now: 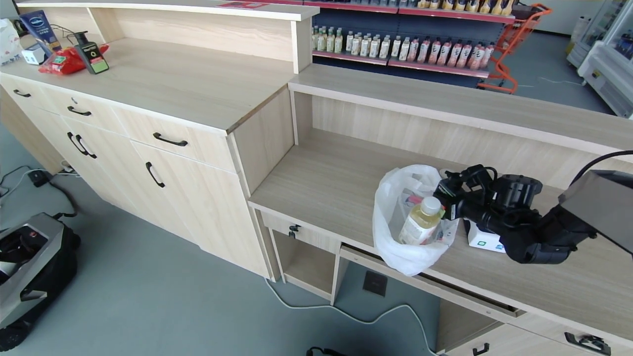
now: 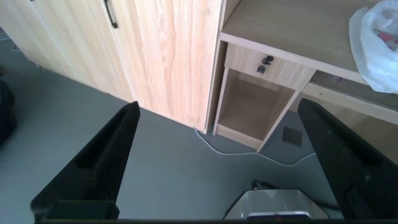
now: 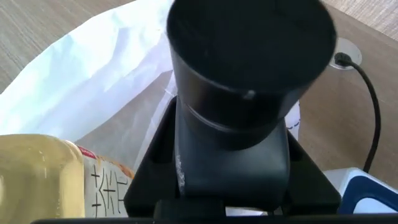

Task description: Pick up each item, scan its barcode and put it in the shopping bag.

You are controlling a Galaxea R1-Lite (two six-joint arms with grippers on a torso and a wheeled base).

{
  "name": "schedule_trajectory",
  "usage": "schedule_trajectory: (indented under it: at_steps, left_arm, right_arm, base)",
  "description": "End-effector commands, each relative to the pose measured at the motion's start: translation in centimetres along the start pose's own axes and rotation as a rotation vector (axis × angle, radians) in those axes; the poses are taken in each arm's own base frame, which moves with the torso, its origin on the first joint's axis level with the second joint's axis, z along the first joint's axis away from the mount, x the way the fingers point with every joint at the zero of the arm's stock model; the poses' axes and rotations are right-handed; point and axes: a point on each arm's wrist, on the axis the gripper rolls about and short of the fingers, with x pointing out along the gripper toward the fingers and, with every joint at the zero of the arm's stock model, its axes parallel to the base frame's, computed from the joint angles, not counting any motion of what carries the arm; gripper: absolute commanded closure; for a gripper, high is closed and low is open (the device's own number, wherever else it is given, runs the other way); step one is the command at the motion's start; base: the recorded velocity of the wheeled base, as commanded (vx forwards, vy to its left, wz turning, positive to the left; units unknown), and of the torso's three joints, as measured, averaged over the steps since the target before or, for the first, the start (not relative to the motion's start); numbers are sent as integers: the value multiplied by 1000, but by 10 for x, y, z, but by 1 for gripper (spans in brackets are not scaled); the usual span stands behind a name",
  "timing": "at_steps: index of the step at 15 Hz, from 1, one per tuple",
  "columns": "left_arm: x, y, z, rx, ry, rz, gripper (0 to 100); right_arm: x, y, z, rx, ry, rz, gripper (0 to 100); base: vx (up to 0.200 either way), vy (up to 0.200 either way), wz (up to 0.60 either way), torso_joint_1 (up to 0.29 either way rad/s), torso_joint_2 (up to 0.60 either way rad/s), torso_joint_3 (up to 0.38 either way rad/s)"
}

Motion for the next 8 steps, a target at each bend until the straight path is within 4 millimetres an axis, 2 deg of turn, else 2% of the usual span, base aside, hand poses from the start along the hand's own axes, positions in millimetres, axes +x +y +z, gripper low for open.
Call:
schedule_trajectory:
  at_steps: [1, 8]
  left_arm:
    - [0, 0, 0, 0, 0, 0, 0]
    - [0, 0, 0, 0, 0, 0, 0]
  right_arm:
    - [8, 0, -14, 5, 17, 3, 100]
    - [15, 4, -33, -5, 51, 16, 100]
  base:
    - [0, 0, 0, 0, 0, 0]
    - [0, 0, 0, 0, 0, 0]
